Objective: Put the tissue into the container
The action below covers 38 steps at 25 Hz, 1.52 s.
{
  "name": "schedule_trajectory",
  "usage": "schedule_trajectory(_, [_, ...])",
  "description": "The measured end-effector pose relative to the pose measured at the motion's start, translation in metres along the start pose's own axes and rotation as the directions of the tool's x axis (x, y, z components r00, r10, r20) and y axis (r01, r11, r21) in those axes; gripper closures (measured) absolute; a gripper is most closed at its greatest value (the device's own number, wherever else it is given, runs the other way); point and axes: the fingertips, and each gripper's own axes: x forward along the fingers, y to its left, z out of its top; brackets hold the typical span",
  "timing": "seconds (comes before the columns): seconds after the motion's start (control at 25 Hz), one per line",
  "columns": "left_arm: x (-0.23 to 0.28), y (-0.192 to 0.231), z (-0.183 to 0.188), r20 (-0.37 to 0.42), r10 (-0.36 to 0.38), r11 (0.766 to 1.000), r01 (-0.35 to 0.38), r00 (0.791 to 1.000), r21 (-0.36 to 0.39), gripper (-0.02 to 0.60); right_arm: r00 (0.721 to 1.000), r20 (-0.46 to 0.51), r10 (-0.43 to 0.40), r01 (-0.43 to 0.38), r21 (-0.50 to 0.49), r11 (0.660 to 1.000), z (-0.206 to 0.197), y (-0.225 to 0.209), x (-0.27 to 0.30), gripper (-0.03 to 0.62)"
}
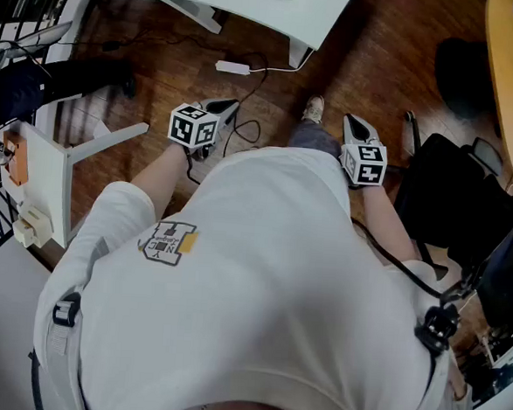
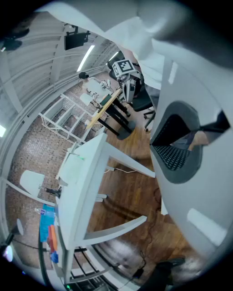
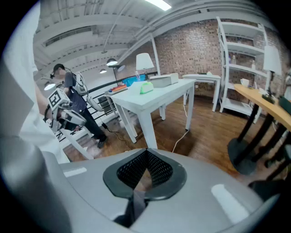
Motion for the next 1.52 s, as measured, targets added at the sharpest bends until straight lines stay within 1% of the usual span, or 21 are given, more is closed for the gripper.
schedule_trajectory(0.2, [0.028, -0.019, 0.120, 0.139, 0.025, 0.996, -0.037, 0.990, 0.086, 0.581, 0.994, 0.070, 0.084, -0.076, -0.107, 0.991, 0.081, -0.034, 0.015, 0.594])
schedule_trajectory(0.32, [0.028, -0.022, 0.174, 0.212, 0.055, 0.983, -0.091, 0.976, 0.162, 0.581, 0.984, 0.112, 0.139, -0.120, -0.159, 0.980, 0.122, -0.033, 0.020, 0.594])
schedule_trajectory(0.4, [0.026, -0.018, 0.205, 0.248, 0.090, 0.961, -0.150, 0.965, 0.231, 0.581, 0.976, 0.139, 0.171, -0.143, -0.190, 0.971, 0.145, -0.029, 0.022, 0.594])
schedule_trajectory(0.48, [0.029, -0.013, 0.232, 0.262, 0.135, 0.921, -0.219, 0.956, 0.323, 0.581, 0.968, 0.156, 0.198, -0.162, -0.215, 0.963, 0.160, -0.027, 0.024, 0.594])
schedule_trajectory(0.52, [0.032, -0.010, 0.245, 0.265, 0.156, 0.890, -0.252, 0.951, 0.381, 0.581, 0.965, 0.162, 0.208, -0.169, -0.228, 0.959, 0.167, -0.025, 0.026, 0.594])
schedule_trajectory(0.6, [0.035, 0.002, 0.275, 0.273, 0.187, 0.808, -0.306, 0.944, 0.503, 0.581, 0.960, 0.175, 0.219, -0.171, -0.254, 0.952, 0.181, -0.020, 0.033, 0.594])
schedule_trajectory(0.68, [0.040, 0.020, 0.303, 0.263, 0.197, 0.724, -0.321, 0.945, 0.611, 0.581, 0.959, 0.185, 0.215, -0.158, -0.279, 0.947, 0.197, -0.013, 0.042, 0.594])
schedule_trajectory(0.72, [0.044, 0.030, 0.312, 0.236, 0.197, 0.681, -0.306, 0.952, 0.666, 0.560, 0.960, 0.186, 0.209, -0.149, -0.291, 0.945, 0.205, -0.010, 0.046, 0.594])
schedule_trajectory(0.76, [0.050, 0.040, 0.319, 0.197, 0.197, 0.633, -0.278, 0.960, 0.723, 0.481, 0.962, 0.184, 0.201, -0.139, -0.302, 0.943, 0.212, -0.006, 0.051, 0.594])
schedule_trajectory(0.8, [0.057, 0.050, 0.325, 0.153, 0.200, 0.578, -0.243, 0.968, 0.779, 0.427, 0.965, 0.180, 0.192, -0.129, -0.313, 0.941, 0.219, -0.003, 0.056, 0.594])
schedule_trajectory(0.92, [0.076, 0.077, 0.339, 0.036, 0.208, 0.384, -0.115, 0.977, 0.916, 0.269, 0.971, 0.176, 0.160, -0.092, -0.341, 0.936, 0.238, 0.011, 0.071, 0.594])
schedule_trajectory(0.96, [0.082, 0.085, 0.340, -0.004, 0.209, 0.323, -0.065, 0.978, 0.944, 0.226, 0.973, 0.177, 0.146, -0.076, -0.352, 0.933, 0.244, 0.016, 0.076, 0.594])
schedule_trajectory(1.0, [0.087, 0.093, 0.338, -0.041, 0.208, 0.267, -0.016, 0.977, 0.963, 0.188, 0.975, 0.176, 0.135, -0.063, -0.365, 0.929, 0.249, 0.022, 0.082, 0.594])
schedule_trajectory(1.04, [0.091, 0.099, 0.336, -0.073, 0.206, 0.220, 0.026, 0.976, 0.975, 0.173, 0.977, 0.172, 0.126, -0.051, -0.383, 0.922, 0.254, 0.029, 0.088, 0.594])
schedule_trajectory(1.08, [0.094, 0.104, 0.334, -0.096, 0.201, 0.182, 0.059, 0.975, 0.982, 0.162, 0.979, 0.167, 0.119, -0.042, -0.404, 0.914, 0.259, 0.036, 0.095, 0.594])
schedule_trajectory(1.12, [0.097, 0.108, 0.332, -0.116, 0.193, 0.154, 0.086, 0.974, 0.984, 0.153, 0.980, 0.162, 0.112, -0.033, -0.426, 0.904, 0.265, 0.042, 0.102, 0.594])
schedule_trajectory(1.2, [0.102, 0.112, 0.331, -0.155, 0.174, 0.120, 0.135, 0.973, 0.984, 0.135, 0.984, 0.151, 0.099, -0.019, -0.458, 0.889, 0.278, 0.048, 0.117, 0.589])
schedule_trajectory(1.24, [0.105, 0.113, 0.330, -0.176, 0.167, 0.106, 0.159, 0.970, 0.982, 0.129, 0.985, 0.142, 0.094, -0.017, -0.465, 0.885, 0.285, 0.050, 0.124, 0.544])
schedule_trajectory(1.28, [0.108, 0.114, 0.327, -0.197, 0.163, 0.093, 0.184, 0.967, 0.979, 0.127, 0.987, 0.131, 0.091, -0.019, -0.469, 0.883, 0.291, 0.051, 0.132, 0.524])
schedule_trajectory(1.4, [0.120, 0.121, 0.316, -0.255, 0.160, 0.066, 0.248, 0.954, 0.967, 0.115, 0.992, 0.097, 0.081, -0.025, -0.480, 0.877, 0.301, 0.056, 0.151, 0.499])
schedule_trajectory(1.52, [0.133, 0.129, 0.305, -0.297, 0.167, 0.053, 0.293, 0.940, 0.955, 0.115, 0.994, 0.074, 0.081, -0.034, -0.496, 0.868, 0.302, 0.065, 0.164, 0.496])
